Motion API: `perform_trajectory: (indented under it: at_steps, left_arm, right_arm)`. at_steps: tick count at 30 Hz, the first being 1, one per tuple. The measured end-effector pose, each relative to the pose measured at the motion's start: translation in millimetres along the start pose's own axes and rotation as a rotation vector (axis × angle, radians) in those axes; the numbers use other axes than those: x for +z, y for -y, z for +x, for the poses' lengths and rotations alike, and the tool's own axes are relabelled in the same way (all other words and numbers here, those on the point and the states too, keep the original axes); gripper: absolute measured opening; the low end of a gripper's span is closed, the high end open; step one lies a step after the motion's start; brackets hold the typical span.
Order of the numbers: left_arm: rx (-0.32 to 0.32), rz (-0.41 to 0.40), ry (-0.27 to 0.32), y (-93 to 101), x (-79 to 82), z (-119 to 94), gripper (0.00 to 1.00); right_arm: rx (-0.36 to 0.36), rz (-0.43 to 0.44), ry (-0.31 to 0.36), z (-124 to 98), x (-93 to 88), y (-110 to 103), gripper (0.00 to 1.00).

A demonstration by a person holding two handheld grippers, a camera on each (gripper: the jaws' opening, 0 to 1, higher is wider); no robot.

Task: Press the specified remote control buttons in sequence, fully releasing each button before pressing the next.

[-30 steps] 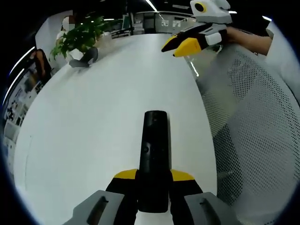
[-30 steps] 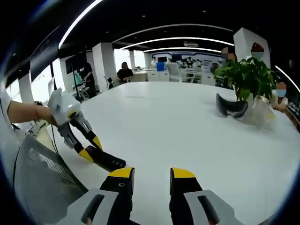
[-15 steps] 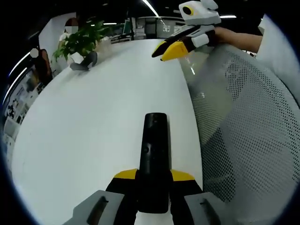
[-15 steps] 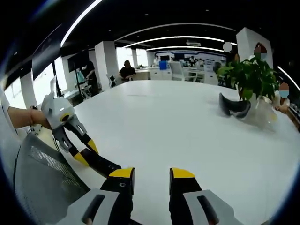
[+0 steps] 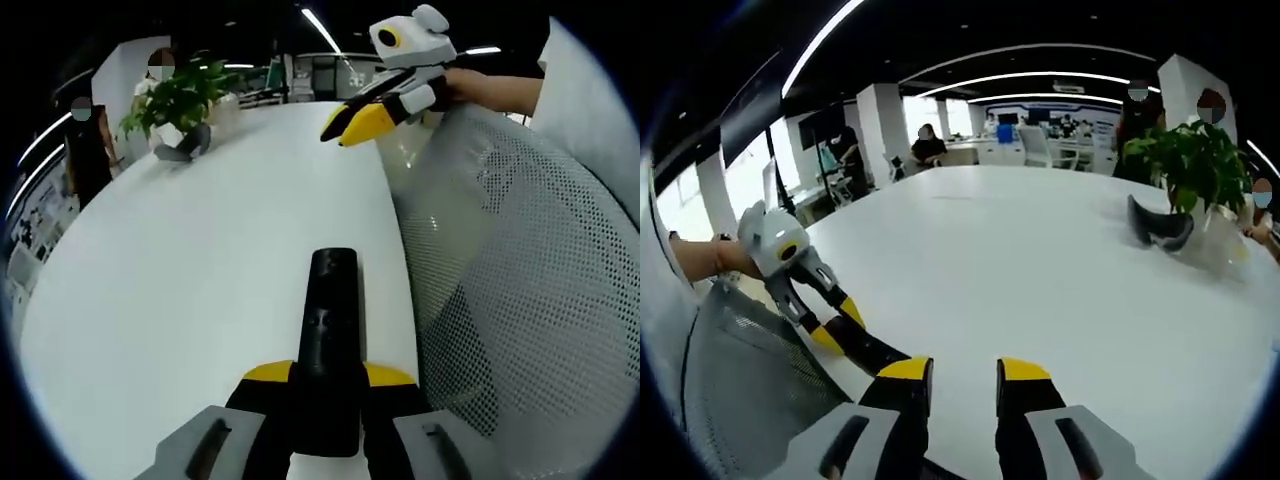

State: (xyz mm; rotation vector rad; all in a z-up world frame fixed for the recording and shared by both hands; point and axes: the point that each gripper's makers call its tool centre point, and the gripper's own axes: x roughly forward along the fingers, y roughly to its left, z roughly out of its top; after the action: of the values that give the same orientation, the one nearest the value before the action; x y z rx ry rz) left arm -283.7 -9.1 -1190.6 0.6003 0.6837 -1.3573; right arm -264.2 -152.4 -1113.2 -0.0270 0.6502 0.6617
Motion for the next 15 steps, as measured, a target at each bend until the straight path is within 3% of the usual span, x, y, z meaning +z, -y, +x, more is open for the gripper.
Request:
perform_trajectory:
  at_steps: [4, 8, 10, 15]
  left_arm:
    - [0.005, -0.013, 0.038, -0.3, 0.5, 0, 0.24]
    - [0.006, -0.018, 0.098, 0.1, 1.2, -1, 0.24]
    - [0.004, -0.031, 0.119, -0.3, 1.6, -1, 0.24]
    - [0.001, -0.02, 0.123, 0.0, 3.3, 0, 0.24]
  right_arm:
    - [0.085, -0.132, -0.079, 8, 1.4, -17, 0.21]
    - [0.189, -0.175, -0.129, 21, 7.6, -31, 0.17]
    - [0.257, -0.208, -0.189, 28, 4.5, -39, 0.16]
    - [0.337, -0.349, -0.322, 44, -11.1, -44, 0.11]
